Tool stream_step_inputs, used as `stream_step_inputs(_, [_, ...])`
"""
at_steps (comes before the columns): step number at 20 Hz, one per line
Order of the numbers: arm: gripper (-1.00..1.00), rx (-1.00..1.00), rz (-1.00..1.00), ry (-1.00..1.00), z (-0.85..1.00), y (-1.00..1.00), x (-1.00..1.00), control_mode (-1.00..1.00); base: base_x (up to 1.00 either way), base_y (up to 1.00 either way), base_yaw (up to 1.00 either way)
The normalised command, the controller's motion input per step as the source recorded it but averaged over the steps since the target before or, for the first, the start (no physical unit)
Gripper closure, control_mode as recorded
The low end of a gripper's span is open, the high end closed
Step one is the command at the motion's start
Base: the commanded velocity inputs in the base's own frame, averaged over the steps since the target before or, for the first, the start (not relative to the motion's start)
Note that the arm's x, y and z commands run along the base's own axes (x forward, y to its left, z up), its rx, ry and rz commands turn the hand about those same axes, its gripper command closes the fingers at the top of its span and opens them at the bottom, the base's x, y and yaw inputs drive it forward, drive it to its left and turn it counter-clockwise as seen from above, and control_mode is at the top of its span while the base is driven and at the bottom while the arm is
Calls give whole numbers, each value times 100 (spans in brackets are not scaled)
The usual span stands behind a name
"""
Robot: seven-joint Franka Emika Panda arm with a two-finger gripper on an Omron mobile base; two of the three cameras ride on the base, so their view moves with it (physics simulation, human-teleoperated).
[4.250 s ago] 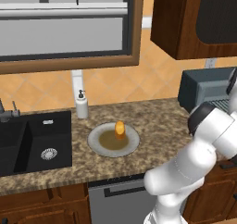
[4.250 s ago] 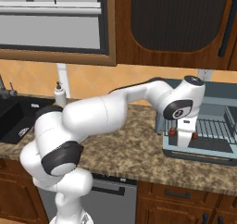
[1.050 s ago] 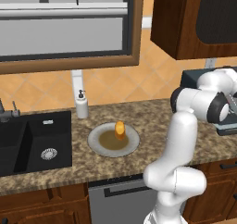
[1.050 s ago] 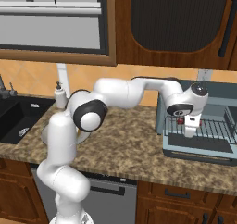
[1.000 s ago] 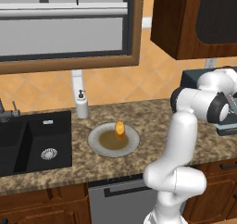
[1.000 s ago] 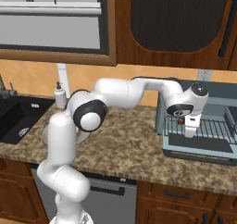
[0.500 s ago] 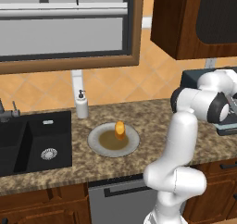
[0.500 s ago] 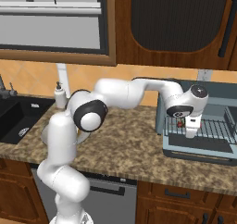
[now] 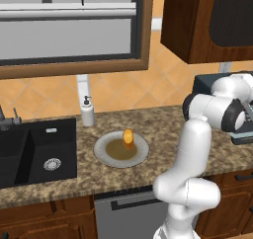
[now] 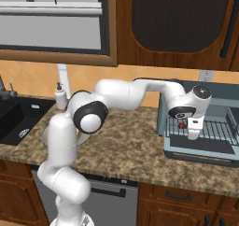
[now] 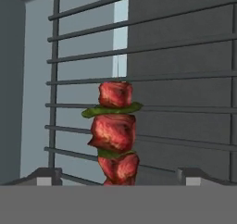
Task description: Pick up the kebab skewer and baguette bread, and place them inside the toaster oven. Close the toaster oven door and start by setting the timer.
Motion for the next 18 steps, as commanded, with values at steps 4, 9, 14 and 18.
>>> stream_step_inputs(4, [-100, -2, 0, 0, 27, -2, -83, -100, 0, 0, 0])
stream_step_inputs(9, [-100, 0, 3, 1, 36, 10, -67, -100, 0, 0, 0])
stream_step_inputs(14, [-100, 0, 20, 1, 27, 43, -58, -100, 0, 0, 0])
stream_step_inputs(18, [-100, 0, 30, 1, 7, 64, -36, -100, 0, 0, 0])
